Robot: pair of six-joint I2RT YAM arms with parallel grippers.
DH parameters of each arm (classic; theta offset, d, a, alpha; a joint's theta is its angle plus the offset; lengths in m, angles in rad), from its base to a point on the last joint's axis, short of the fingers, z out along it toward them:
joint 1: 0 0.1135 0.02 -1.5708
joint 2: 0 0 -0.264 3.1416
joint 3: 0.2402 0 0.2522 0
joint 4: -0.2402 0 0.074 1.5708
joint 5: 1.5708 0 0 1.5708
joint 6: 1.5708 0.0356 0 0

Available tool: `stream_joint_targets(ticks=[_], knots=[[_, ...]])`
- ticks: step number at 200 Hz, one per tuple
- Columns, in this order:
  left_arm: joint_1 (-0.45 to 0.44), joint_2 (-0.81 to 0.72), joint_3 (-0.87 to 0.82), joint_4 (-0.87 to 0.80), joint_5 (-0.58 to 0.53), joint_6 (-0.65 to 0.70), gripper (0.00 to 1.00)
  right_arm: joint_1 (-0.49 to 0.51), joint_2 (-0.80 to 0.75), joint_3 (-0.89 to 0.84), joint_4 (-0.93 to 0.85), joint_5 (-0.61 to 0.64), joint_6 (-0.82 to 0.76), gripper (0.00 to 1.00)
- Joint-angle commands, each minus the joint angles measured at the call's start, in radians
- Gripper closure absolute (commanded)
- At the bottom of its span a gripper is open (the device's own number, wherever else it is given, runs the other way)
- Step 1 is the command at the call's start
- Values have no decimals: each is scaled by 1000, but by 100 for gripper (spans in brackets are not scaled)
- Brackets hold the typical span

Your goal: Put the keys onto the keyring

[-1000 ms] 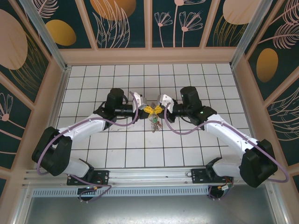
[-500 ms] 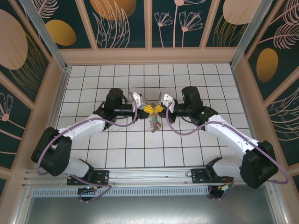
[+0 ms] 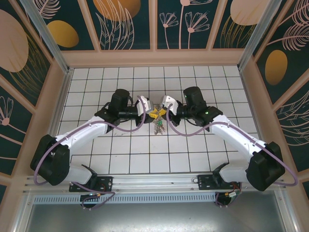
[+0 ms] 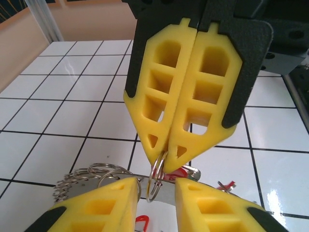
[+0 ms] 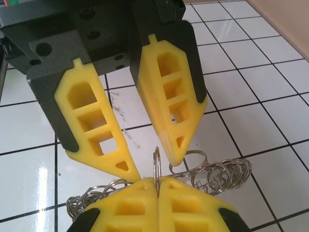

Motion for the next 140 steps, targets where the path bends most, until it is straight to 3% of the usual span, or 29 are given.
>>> stream_joint_targets(ticks=[1,59,91,112,126,140], knots=[[-6,-27,27,-39,-25,41,71,14,6,56,-18,5,-34,100],[-19,-20,51,-50,-20,63,74,28,23,67,-35,16,-33,100],[-22,-18,53,-78,-21,80,85,29,21,67,-31,16,-33,100],[-22,-21,53,-86,-13,88,100,29,26,70,-37,18,-37,100],[-22,-25,46,-73,-4,83,100,29,25,63,-32,14,-38,100],[-23,-35,30,-35,-3,62,100,27,18,38,-9,4,-39,93]])
